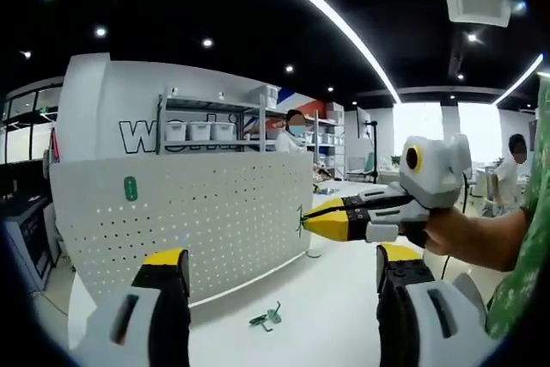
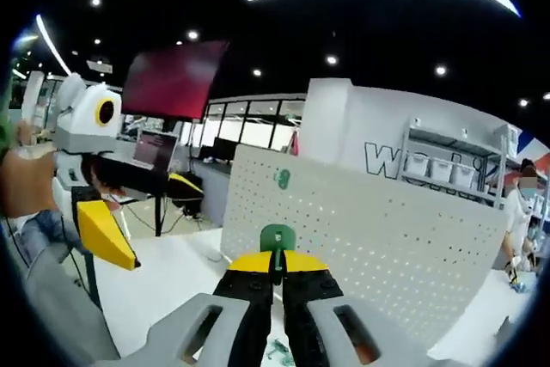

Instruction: Insert the hook assembly into the mounting plate slot until the hook locks in place.

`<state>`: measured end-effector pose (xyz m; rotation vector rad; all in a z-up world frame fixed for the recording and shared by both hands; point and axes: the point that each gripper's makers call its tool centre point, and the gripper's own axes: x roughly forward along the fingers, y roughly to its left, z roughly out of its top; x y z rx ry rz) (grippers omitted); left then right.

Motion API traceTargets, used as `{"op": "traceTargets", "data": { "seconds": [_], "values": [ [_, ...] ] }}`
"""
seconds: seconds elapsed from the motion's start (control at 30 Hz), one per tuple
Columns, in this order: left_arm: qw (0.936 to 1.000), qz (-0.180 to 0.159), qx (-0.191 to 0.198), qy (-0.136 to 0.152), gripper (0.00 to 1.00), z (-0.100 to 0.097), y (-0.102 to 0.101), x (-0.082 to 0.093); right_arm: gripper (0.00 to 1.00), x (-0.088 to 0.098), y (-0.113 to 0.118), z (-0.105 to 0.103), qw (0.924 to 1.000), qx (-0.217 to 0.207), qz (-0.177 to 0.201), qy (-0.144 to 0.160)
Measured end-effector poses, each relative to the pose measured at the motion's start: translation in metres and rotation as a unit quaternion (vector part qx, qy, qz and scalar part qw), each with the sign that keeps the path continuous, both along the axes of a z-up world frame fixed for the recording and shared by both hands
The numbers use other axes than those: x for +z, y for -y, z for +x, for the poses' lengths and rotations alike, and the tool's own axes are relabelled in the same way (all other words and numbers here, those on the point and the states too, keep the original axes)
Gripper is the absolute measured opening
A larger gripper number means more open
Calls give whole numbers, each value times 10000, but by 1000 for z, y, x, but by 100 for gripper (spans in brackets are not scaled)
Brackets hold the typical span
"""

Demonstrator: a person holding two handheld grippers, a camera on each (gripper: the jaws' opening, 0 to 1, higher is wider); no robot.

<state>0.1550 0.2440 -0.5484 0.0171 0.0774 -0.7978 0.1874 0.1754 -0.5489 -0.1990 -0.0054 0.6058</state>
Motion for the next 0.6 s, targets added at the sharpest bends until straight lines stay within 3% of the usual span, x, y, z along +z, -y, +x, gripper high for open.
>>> {"op": "traceTargets", "data": {
  "seconds": [0.6],
  "values": [
    [10000,29,-66,-24,91,-5,-15,-3,1,3,-17,14,9996,-204,171,-107]
  ]
}}
